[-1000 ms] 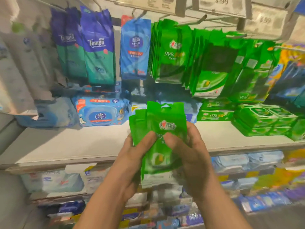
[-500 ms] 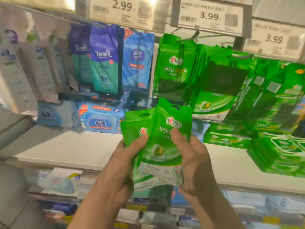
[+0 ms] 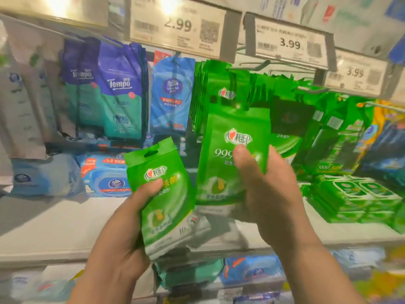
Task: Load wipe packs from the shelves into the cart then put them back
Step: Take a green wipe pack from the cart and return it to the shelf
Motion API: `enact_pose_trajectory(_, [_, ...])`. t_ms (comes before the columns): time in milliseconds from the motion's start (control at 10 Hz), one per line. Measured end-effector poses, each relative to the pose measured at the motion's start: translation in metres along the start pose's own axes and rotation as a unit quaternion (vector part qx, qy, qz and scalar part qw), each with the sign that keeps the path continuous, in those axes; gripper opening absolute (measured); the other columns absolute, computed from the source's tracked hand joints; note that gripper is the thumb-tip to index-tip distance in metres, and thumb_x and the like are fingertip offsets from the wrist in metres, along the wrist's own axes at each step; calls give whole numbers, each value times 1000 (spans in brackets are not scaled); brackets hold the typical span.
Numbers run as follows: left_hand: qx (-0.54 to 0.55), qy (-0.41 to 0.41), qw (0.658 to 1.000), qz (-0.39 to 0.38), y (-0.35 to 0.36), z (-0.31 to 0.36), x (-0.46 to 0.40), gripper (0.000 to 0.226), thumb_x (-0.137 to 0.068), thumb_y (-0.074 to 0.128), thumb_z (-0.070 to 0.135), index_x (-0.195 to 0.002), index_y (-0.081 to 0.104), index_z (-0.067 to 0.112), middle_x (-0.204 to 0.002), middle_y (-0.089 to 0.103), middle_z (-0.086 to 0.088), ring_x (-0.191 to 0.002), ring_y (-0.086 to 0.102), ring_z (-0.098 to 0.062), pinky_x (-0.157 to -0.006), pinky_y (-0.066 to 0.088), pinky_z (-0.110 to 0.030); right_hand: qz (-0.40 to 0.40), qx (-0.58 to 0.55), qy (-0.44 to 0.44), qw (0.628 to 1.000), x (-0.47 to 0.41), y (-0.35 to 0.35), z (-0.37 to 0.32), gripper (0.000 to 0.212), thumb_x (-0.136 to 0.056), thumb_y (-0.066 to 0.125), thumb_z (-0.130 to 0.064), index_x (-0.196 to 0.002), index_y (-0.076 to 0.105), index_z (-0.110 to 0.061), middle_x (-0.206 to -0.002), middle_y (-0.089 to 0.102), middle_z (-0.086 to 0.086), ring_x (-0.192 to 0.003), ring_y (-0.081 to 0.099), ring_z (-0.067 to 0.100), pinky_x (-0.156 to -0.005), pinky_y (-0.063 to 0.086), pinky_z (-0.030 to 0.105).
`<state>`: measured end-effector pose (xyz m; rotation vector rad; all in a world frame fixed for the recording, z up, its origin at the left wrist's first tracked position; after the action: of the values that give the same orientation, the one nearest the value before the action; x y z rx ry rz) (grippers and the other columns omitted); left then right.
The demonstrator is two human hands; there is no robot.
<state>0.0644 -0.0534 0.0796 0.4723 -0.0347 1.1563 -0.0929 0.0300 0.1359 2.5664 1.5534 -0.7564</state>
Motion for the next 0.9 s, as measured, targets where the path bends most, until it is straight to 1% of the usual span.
enact_pose_trajectory(100, [-34,43,995,-79,3,12,11,53,-60,86,-20,-54,44,10,-15,21,9,-17,33,9,-54,35,6,47,45,-90,994,-3,-10,-15,30,-79,58,-60,-93,69,-35,-83,73,-20,-74,70,2,-67,58,29])
enact_pose_trajectory(200, [-112,50,988,-92,2,12,16,30,-93,50,-18,-115,45,-38,-34,52,-20,-40,61,3,-54,47,-6,89,24,-131,987,-9,-18,-31,20,-79,61,-56,-89,70,-42,-87,74,-22,-77,69,-1,-74,58,32])
enact_pose_trajectory(300, [3,53,997,64,-6,7,10,39,-108,35,4,-72,47,3,-30,51,-4,-23,49,-6,-29,39,-17,95,24,-115,988,-24,-20,-34,23,-88,62,-49,-97,71,-30,-94,76,-12,-88,73,11,-84,60,48])
enact_pose_trajectory(400, [111,55,989,86,1,5,10,33,-107,37,7,-76,49,7,-32,53,-2,-23,51,-9,-25,36,-19,84,12,-72,994,-34,-19,-27,29,-85,64,-51,-97,72,-26,-95,78,-5,-91,74,20,-87,59,53])
enact_pose_trajectory(500, [201,56,974,90,3,3,22,27,-105,42,12,-83,56,8,-41,62,-4,-30,58,-12,-25,38,-20,83,-6,-28,996,-33,-19,-13,37,-84,65,-56,-100,73,-24,-96,78,-3,-93,74,22,-89,57,55])
enact_pose_trajectory(600, [228,46,971,60,7,2,31,20,-100,54,17,-86,65,9,-59,72,-7,-43,68,-16,-35,49,-23,71,-35,-8,997,-28,-17,-3,45,-83,66,-59,-104,71,-20,-99,76,9,-84,72,35,-75,61,52])
enact_pose_trajectory(700, [109,72,985,111,2,17,16,46,-102,43,30,-64,53,7,-25,45,2,-21,46,-3,-29,36,-14,50,-86,38,994,-20,-5,18,54,-92,65,-48,-115,56,-1,-93,69,22,-51,62,31,-40,48,32])
enact_pose_trajectory(800, [114,60,986,109,-7,8,10,37,-107,36,7,-73,49,7,-30,51,-1,-21,48,-7,-26,36,-18,53,-139,91,985,-23,12,34,63,-96,59,-48,-132,45,1,-57,64,4,-47,54,27,-48,46,33])
enact_pose_trajectory(900, [155,29,983,94,-9,2,9,30,-106,40,7,-78,51,4,-36,57,-5,-26,55,-12,-23,34,-20,75,-185,133,971,-34,25,36,43,-96,62,-46,-112,49,-8,-62,62,-2,-47,54,21,-46,43,31])
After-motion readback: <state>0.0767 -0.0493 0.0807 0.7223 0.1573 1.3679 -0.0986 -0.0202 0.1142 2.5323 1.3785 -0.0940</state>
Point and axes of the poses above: each hand's wrist, its own x-axis away from the middle knuckle, its own y-axis out of the palm, z = x × y, the point moved 3 cm from there along -x, towards the middle knuckle
